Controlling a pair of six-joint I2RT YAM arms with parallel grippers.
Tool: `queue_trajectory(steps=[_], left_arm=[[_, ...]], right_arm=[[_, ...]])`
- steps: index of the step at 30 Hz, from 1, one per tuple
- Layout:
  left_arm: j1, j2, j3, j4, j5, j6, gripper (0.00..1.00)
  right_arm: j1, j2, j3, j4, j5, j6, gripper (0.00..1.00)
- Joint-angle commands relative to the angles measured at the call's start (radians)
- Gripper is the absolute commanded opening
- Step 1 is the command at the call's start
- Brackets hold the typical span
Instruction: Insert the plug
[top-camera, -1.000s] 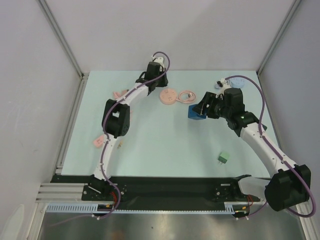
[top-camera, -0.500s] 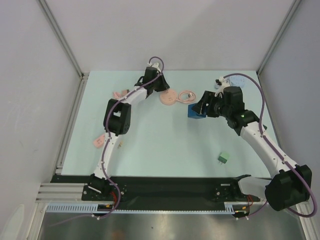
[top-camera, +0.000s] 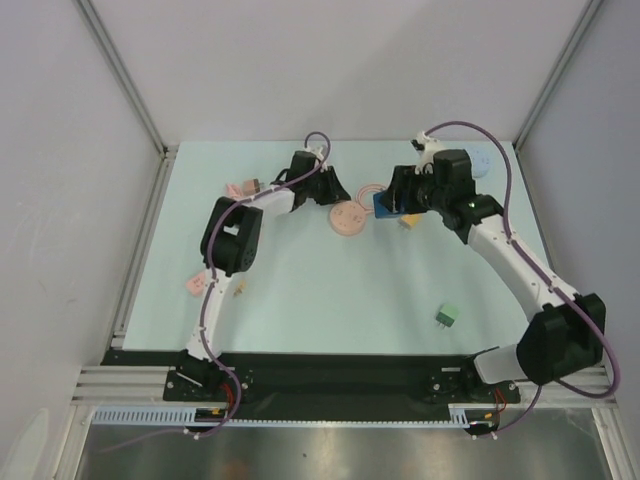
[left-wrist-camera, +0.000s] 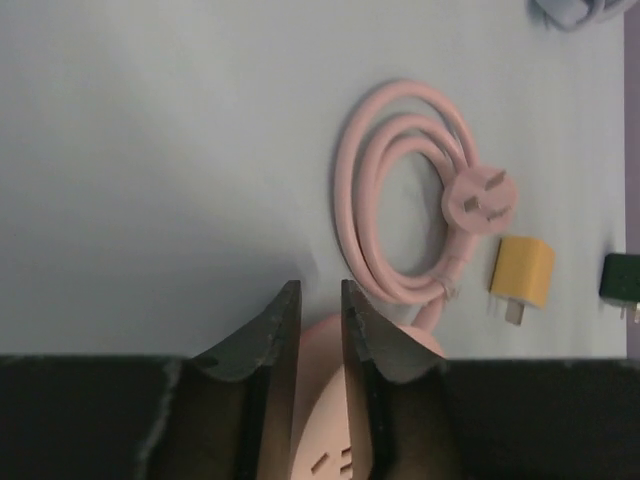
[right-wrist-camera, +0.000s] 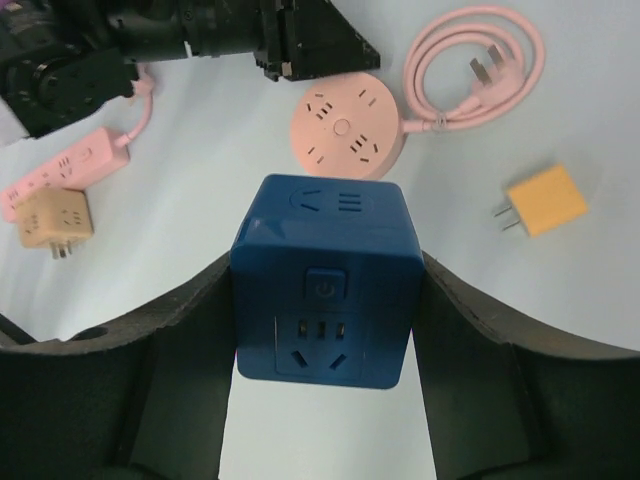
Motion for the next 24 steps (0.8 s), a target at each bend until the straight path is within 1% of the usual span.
queue_trajectory(steps=[1, 2, 3, 4, 5, 7, 8, 9, 10, 11, 12, 13, 14, 15, 17, 18, 21, 23, 24], left_arm=[[0.006, -0.168, -0.028, -0.013, 0.029, 0.020, 0.32], [0.014, -0.191, -0.021, -0.044, 0.010, 0.032, 0.32], [0.034, -0.243, -0.015, -0.067, -0.007, 0.041, 0.34], [0.041, -0.266, -0.005, -0.134, -0.022, 0.063, 0.36], [0.054, -0.324, 0.001, -0.220, -0.066, 0.086, 0.37], [0.063, -0.392, -0.050, -0.302, -0.147, 0.107, 0.38], [0.066, -0.485, -0.091, -0.314, -0.148, 0.124, 0.43], [0.069, -0.532, -0.198, -0.307, -0.139, 0.132, 0.44], [0.075, -0.597, -0.273, -0.279, -0.113, 0.133, 0.46], [0.080, -0.659, -0.353, -0.201, -0.109, 0.121, 0.48], [0.083, -0.779, -0.495, -0.169, -0.103, 0.108, 0.51], [0.093, -0.828, -0.552, -0.123, -0.079, 0.098, 0.59], [0.098, -0.869, -0.599, -0.125, -0.073, 0.088, 0.64], [0.098, -0.935, -0.660, -0.133, -0.064, 0.091, 0.70], [0.100, -0.980, -0.699, -0.182, -0.019, 0.118, 0.96], [0.098, -1.007, -0.731, -0.197, -0.010, 0.126, 1.00], [0.098, -1.038, -0.778, -0.254, 0.012, 0.159, 1.00], [0.101, -1.054, -0.786, -0.320, -0.017, 0.199, 1.00], [0.101, -1.055, -0.785, -0.346, -0.075, 0.215, 1.00]], right_arm=[[0.005, 0.070, 0.117, 0.064, -0.073, -0.194, 0.00], [0.005, 0.093, 0.136, 0.062, -0.087, -0.229, 0.00], [0.000, 0.148, 0.155, 0.053, -0.109, -0.322, 0.00], [-0.001, 0.178, 0.203, 0.009, -0.168, -0.379, 0.00], [0.003, 0.236, 0.238, -0.031, -0.208, -0.513, 0.00], [0.005, 0.281, 0.269, -0.056, -0.247, -0.628, 0.00], [0.002, 0.323, 0.290, -0.091, -0.303, -0.697, 0.00], [-0.001, 0.354, 0.351, -0.116, -0.337, -0.740, 0.00], [0.002, 0.379, 0.378, -0.145, -0.365, -0.783, 0.00], [0.005, 0.428, 0.405, -0.195, -0.405, -0.897, 0.00], [0.008, 0.449, 0.442, -0.217, -0.414, -0.941, 0.00], [0.008, 0.472, 0.471, -0.240, -0.417, -0.972, 0.00], [0.010, 0.523, 0.497, -0.289, -0.430, -1.019, 0.00], [0.010, 0.546, 0.560, -0.317, -0.436, -1.036, 0.00], [0.017, 0.587, 0.614, -0.389, -0.454, -1.068, 0.00], [0.022, 0.618, 0.643, -0.419, -0.457, -1.116, 0.00], [0.036, 0.650, 0.693, -0.490, -0.430, -1.182, 0.00], [0.042, 0.666, 0.708, -0.525, -0.419, -1.205, 0.00], [0.046, 0.670, 0.711, -0.532, -0.402, -1.217, 0.00]])
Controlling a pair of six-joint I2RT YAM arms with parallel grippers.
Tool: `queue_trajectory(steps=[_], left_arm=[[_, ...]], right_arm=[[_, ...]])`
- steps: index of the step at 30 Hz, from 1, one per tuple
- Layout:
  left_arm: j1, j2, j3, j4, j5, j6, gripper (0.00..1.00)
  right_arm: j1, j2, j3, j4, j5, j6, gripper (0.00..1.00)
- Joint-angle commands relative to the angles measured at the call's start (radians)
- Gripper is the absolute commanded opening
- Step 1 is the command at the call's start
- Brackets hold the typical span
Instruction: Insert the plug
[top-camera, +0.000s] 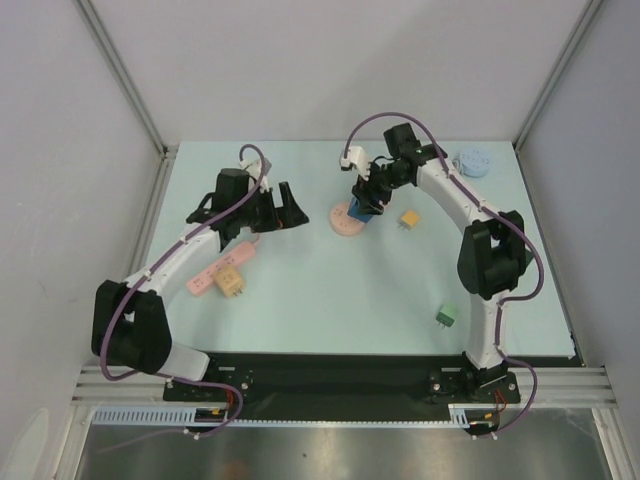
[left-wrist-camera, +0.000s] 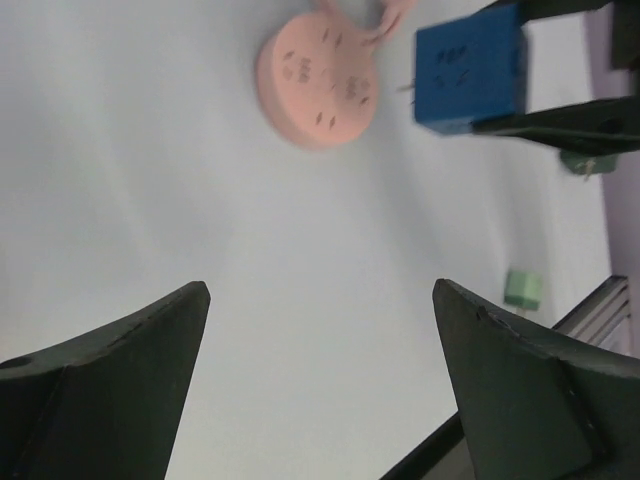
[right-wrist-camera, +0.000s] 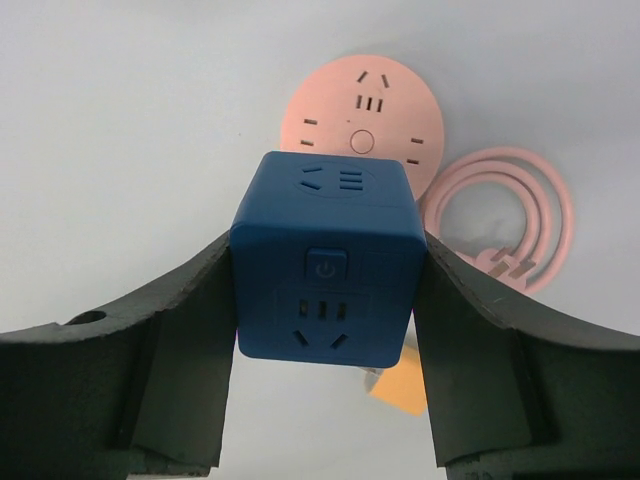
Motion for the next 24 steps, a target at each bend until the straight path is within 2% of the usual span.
queue_trajectory(steps=[1, 4, 9, 14, 19, 24], left_arm=[[0.000, -0.031, -0.013, -0.130, -0.072, 0.091, 1.00], [0.000, -0.065, -0.044, -0.176, -0.186, 0.117, 1.00], [0.000, -0.126, -0.052, -0.172, -0.220, 0.091, 1.00], [0.009, -0.139, -0.056, -0.158, -0.203, 0.097, 1.00], [0.018, -0.142, -0.056, -0.155, -0.189, 0.092, 1.00], [0.034, -0.149, -0.061, -0.146, -0.168, 0.085, 1.00]], right_arm=[[0.028, 0.017, 0.064, -0.091, 0.009, -0.127, 0.00], [0.036, 0.040, 0.067, -0.088, 0.049, -0.135, 0.00], [0.047, 0.091, 0.112, -0.088, 0.071, -0.152, 0.00], [0.036, 0.144, 0.152, -0.094, 0.118, -0.170, 0.00], [0.024, 0.206, 0.250, -0.155, 0.065, -0.170, 0.00], [0.032, 0.224, 0.242, -0.184, 0.060, -0.169, 0.00]])
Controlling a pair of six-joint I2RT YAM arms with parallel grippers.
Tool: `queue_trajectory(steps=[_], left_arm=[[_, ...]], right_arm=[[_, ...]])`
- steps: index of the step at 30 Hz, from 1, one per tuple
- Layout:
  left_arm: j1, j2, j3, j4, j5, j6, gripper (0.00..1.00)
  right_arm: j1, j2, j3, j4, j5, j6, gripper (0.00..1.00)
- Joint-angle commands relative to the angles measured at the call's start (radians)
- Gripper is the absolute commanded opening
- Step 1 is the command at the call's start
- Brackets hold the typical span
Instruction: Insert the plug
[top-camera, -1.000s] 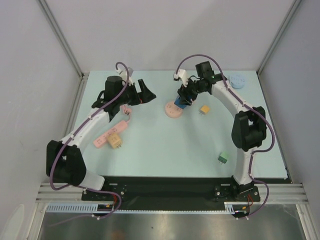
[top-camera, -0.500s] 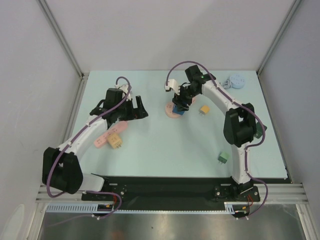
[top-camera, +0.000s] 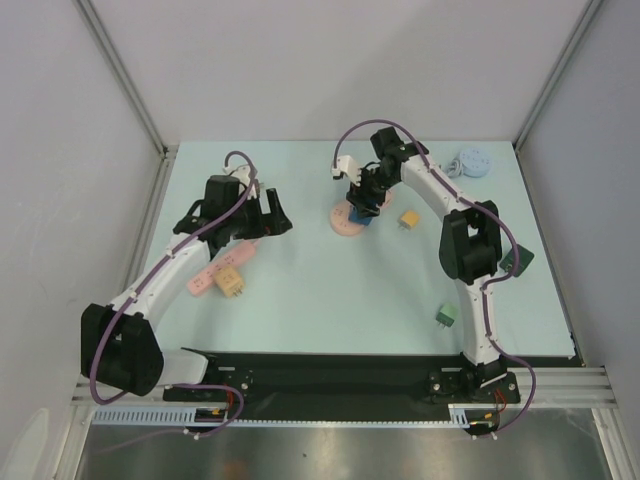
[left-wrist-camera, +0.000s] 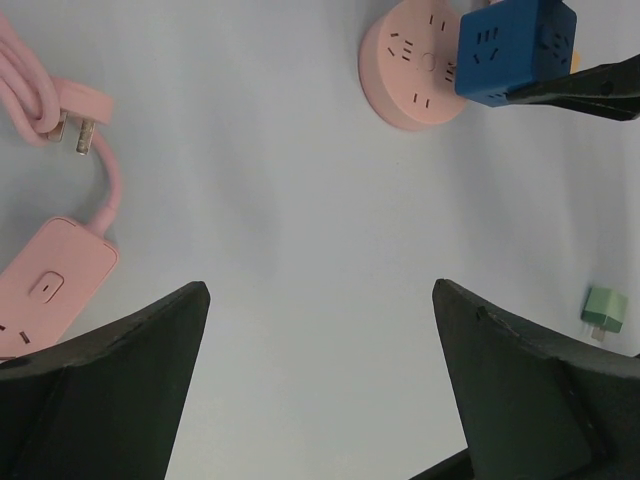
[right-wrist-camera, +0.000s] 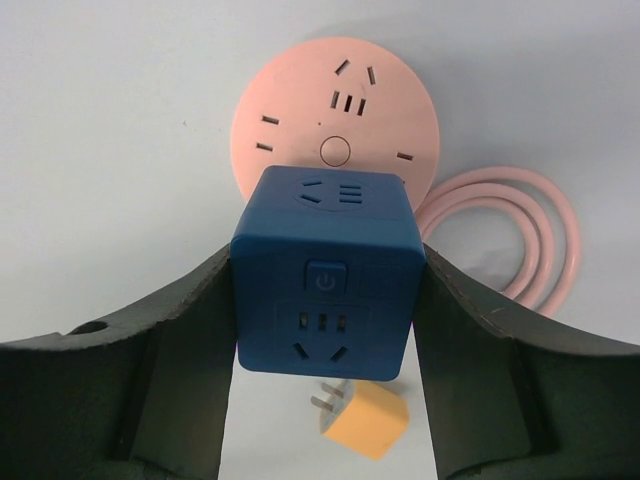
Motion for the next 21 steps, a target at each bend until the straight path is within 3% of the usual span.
queue_trajectory(steps=[1, 21], left_arm=[[0.018, -0.033, -0.008, 0.034, 0.025, 0.004, 1.00], [0.039, -0.034, -0.019, 0.051, 0.075, -0.006, 1.00]], right_arm=[[0.009, 0.018, 0.040, -0.053, -0.008, -0.016, 0.00], [0.004, 0.012, 0.001, -0.024, -0.011, 0.010, 0.00]])
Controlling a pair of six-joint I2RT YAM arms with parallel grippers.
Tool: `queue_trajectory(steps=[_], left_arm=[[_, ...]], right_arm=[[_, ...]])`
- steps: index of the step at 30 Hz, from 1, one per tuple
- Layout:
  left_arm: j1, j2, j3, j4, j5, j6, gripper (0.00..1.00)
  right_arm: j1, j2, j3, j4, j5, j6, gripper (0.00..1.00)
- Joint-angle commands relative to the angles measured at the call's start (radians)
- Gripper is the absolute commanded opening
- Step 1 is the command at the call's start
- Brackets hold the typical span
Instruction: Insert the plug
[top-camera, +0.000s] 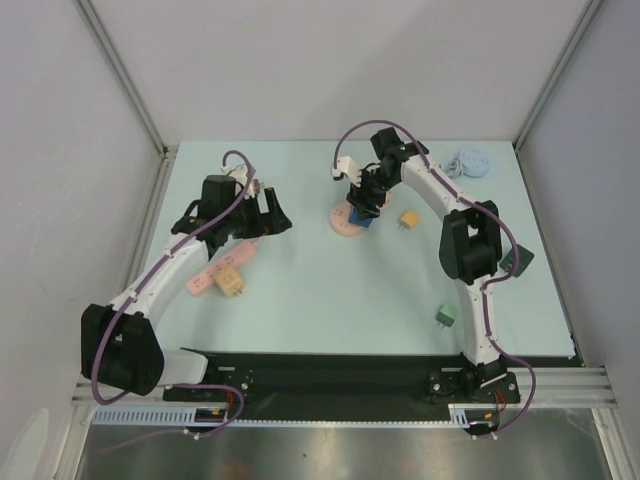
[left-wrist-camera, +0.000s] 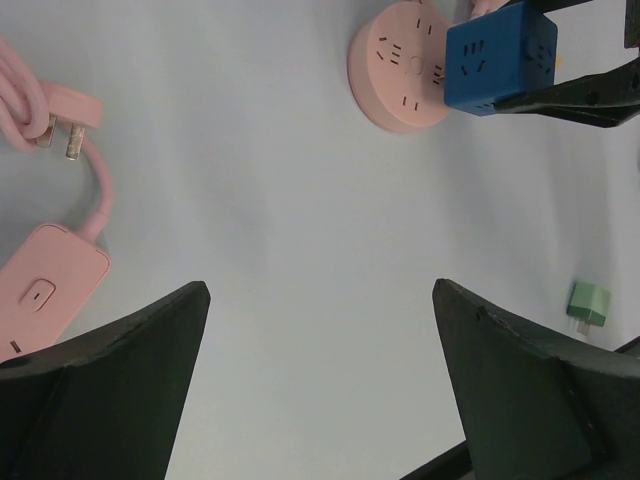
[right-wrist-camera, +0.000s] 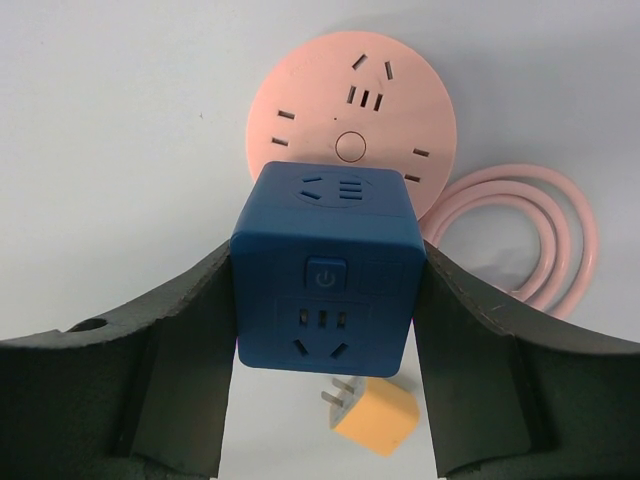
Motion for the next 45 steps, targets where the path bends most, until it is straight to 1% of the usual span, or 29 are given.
queue_trajectory(steps=[1, 7, 12, 18, 24, 30, 34, 38, 43, 45], left_arm=[[0.011, -0.036, -0.009, 0.033, 0.022, -0.005, 1.00], [0.018, -0.037, -0.009, 0.035, 0.025, -0.008, 1.00], [0.020, -0.037, -0.012, 0.038, 0.034, -0.010, 1.00], [0.025, -0.037, -0.012, 0.039, 0.039, -0.011, 1.00], [0.029, -0.040, -0.016, 0.041, 0.039, -0.013, 1.00], [0.031, -0.039, -0.016, 0.044, 0.045, -0.015, 1.00], [0.032, -0.043, -0.017, 0.044, 0.039, -0.015, 1.00], [0.032, -0.045, -0.019, 0.044, 0.040, -0.015, 1.00], [0.037, -0.050, -0.016, 0.044, 0.040, -0.015, 1.00], [0.038, -0.050, -0.019, 0.044, 0.042, -0.016, 1.00]], right_arm=[[0.003, 0.014, 0.000, 0.015, 0.011, 0.017, 0.00], [0.008, 0.043, 0.013, 0.041, 0.038, 0.071, 0.00], [0.016, 0.052, -0.004, 0.038, 0.067, 0.083, 0.00], [0.017, 0.052, -0.006, -0.014, 0.062, 0.057, 0.00], [-0.003, 0.070, 0.023, -0.086, 0.025, 0.046, 0.00], [0.000, 0.070, 0.039, -0.083, 0.053, 0.057, 0.00], [0.013, 0.109, 0.081, -0.087, 0.113, 0.126, 0.00], [0.025, 0.116, 0.085, -0.085, 0.117, 0.138, 0.00], [0.033, 0.127, 0.076, -0.058, 0.145, 0.157, 0.00], [0.023, 0.135, 0.059, -0.018, 0.148, 0.175, 0.00]])
